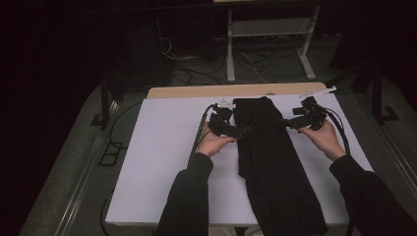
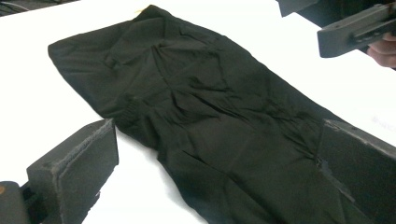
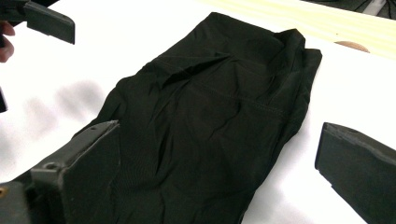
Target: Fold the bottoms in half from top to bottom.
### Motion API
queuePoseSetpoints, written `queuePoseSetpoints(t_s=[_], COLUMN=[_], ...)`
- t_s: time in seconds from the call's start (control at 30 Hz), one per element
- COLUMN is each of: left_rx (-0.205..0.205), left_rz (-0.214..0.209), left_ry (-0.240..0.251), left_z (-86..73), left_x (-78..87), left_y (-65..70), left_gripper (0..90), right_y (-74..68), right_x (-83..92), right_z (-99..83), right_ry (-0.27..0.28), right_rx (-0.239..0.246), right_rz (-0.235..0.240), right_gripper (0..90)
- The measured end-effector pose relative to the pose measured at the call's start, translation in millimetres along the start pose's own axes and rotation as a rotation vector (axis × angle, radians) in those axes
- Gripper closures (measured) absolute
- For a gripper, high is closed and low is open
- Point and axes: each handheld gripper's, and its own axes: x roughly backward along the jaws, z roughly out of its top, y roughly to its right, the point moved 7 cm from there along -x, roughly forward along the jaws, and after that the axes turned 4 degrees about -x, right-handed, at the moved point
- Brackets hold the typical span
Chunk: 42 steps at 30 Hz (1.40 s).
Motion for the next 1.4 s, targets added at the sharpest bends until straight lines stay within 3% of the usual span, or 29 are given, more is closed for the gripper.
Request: queuePoseSetpoints(t_s=[0.37, 0.57, 0.9, 1.0, 1.27, 1.4], left_rx=[-0.009, 0.002, 0.068, 0.098, 0.122, 0.164], left_rz=[0.026, 0.026, 0.033, 0.038, 0.046, 0.045], left_ry=[-0.016, -0.010, 0.007, 0.023, 0.026, 0.032], left_z=[10.6, 15.6, 15.6, 13.3, 6.2, 2.1], left_x=[-3.3, -4.5, -16.6, -23.2, -34.5, -39.8], left_y=[-12.2, -20.8, -35.9, -40.7, -48.2, -53.4], left_gripper=[0.0, 0.0, 0.0, 0.0, 0.0, 0.0], right_y=[6.0, 15.7, 30.5, 35.0, 46.4, 49.3], right_x=[3.4, 10.1, 13.9, 9.7, -6.4, -11.8], right_z=[13.6, 26.8, 39.1, 39.6, 33.4, 31.9], right_ry=[-0.004, 0.014, 0.005, 0.007, -0.010, -0.009], right_rx=[0.016, -0.003, -0.025, -0.036, -0.076, -0.094], right_rz=[-0.020, -0.031, -0.049, -0.048, -0.046, -0.041], right_gripper=[0.7, 0.7, 0.7, 0.7, 0.7, 0.7])
